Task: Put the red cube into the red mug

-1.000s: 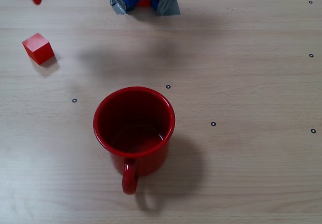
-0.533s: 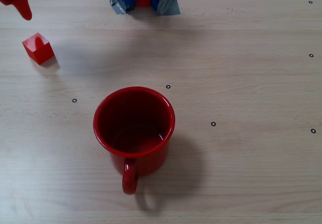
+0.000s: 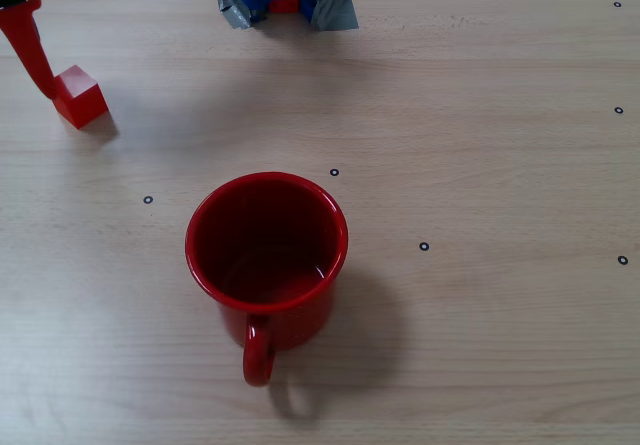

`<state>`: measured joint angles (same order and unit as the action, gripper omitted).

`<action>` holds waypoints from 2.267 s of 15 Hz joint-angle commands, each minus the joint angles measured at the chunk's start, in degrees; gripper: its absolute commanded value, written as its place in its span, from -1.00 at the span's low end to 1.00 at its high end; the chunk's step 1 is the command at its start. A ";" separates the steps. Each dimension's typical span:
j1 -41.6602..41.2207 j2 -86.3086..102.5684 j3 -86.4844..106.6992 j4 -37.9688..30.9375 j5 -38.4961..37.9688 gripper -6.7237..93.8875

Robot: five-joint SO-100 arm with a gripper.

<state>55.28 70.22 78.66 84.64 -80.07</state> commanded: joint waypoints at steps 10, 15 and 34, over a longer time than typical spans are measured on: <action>-1.41 -1.67 4.39 -5.27 -11.60 0.17; -2.29 -3.78 4.83 -6.68 -11.78 0.13; -6.86 -0.70 -11.60 9.14 3.08 -0.86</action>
<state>48.60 63.72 73.21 90.44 -77.96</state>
